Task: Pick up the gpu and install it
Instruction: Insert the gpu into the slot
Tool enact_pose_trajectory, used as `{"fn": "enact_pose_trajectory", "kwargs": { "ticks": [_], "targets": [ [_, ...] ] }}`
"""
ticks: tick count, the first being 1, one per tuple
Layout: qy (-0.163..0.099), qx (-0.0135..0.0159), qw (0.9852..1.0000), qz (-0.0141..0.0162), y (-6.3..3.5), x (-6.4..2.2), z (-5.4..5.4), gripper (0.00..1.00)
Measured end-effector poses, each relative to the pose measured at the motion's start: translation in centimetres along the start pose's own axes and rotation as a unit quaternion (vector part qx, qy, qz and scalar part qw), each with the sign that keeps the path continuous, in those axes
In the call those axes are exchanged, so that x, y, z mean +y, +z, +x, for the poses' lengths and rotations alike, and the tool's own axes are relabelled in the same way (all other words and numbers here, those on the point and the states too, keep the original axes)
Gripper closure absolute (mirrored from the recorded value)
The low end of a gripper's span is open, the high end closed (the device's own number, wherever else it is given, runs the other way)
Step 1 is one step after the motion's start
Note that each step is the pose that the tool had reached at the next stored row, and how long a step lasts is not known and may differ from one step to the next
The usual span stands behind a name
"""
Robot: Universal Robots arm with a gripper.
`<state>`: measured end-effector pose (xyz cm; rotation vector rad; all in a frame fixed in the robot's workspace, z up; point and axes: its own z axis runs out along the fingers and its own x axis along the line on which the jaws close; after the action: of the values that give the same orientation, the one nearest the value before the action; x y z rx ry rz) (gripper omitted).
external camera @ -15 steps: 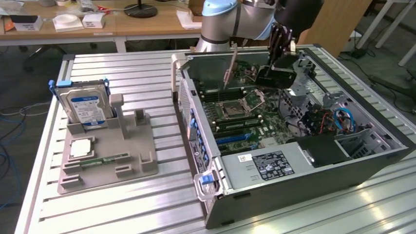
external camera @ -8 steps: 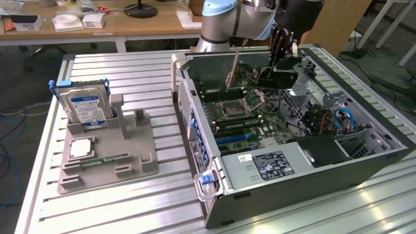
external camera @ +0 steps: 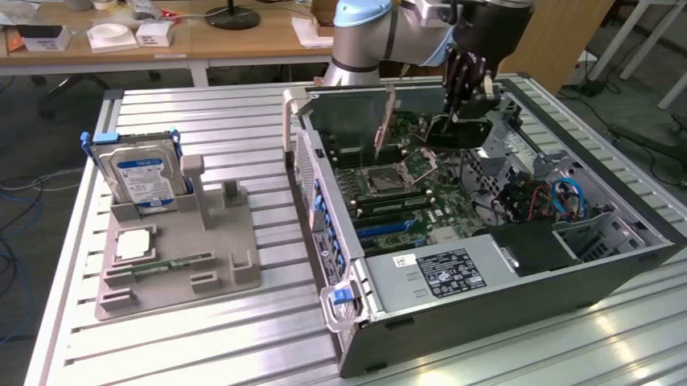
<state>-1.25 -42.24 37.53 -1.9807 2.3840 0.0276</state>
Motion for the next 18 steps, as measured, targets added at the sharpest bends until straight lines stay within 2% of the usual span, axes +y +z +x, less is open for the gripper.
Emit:
{"fn": "enact_pose_trajectory", "kwargs": {
  "ticks": [3, 7, 18],
  "targets": [
    [-0.021, -0.0003, 0.9998, -0.0009, 0.26, 0.00, 0.0, 0.74],
    [-0.050, -0.0007, 0.9987, -0.0022, 0.61, 0.00, 0.0, 0.74],
    [-0.108, -0.0013, 0.9942, -0.0047, 1.41, -0.02, 0.2, 0.74]
  ]
}}
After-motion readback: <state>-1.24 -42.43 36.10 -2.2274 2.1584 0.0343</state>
